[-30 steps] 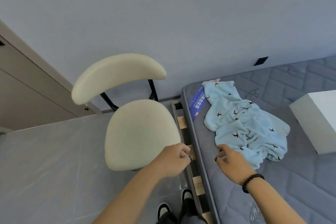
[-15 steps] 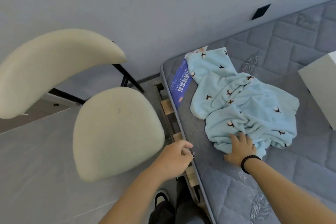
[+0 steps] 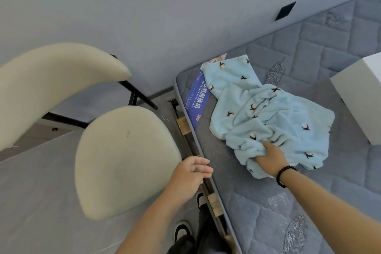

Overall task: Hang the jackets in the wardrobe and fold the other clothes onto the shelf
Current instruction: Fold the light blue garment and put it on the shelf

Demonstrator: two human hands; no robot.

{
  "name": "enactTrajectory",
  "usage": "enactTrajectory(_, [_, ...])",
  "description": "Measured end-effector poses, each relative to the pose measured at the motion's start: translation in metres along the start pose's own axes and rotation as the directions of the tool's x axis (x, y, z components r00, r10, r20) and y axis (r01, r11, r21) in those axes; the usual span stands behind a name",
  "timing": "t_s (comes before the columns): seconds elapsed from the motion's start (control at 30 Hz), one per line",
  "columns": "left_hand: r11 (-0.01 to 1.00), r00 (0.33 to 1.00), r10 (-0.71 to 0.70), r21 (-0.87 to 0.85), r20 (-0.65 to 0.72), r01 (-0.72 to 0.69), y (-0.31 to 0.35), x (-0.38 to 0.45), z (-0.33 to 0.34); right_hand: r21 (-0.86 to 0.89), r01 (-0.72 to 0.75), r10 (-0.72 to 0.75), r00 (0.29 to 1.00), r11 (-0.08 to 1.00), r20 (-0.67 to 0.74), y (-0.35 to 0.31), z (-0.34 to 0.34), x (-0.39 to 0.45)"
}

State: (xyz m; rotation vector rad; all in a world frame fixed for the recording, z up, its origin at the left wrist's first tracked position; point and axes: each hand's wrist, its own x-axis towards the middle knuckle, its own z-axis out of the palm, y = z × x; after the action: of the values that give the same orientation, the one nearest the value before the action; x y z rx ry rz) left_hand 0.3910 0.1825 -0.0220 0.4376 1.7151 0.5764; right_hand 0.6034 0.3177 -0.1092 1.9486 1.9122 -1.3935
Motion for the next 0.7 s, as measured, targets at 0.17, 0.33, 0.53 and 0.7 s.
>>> enactTrajectory(0.17, [0.977, 0.991, 0.001, -0.210, -0.136, -0.029, 0.021, -0.035, -0.013, 0.078, 0.216, -0.224, 0.967, 0.973, 0.121, -0.107, -0.052, -0.013])
enactTrajectory(0.33, [0.967, 0.981, 0.033, -0.243, -0.190, -0.080, 0.022, -0.066, -0.027, 0.185, 0.356, -0.398, 0.867, 0.916, 0.301, -0.218, -0.078, -0.062])
enactTrajectory(0.53, [0.911, 0.884, 0.317, -0.149, -0.342, -0.385, 0.028, -0.119, -0.045, 0.295, 0.447, -0.532, 0.635, 0.844, 0.560, -0.322, -0.068, -0.144])
enactTrajectory(0.7, [0.847, 0.721, 0.290, -0.181, -0.630, -0.499, 0.028, -0.180, -0.085, 0.408, 0.508, -0.648, 0.525, 0.758, 0.551, -0.385, -0.046, -0.212])
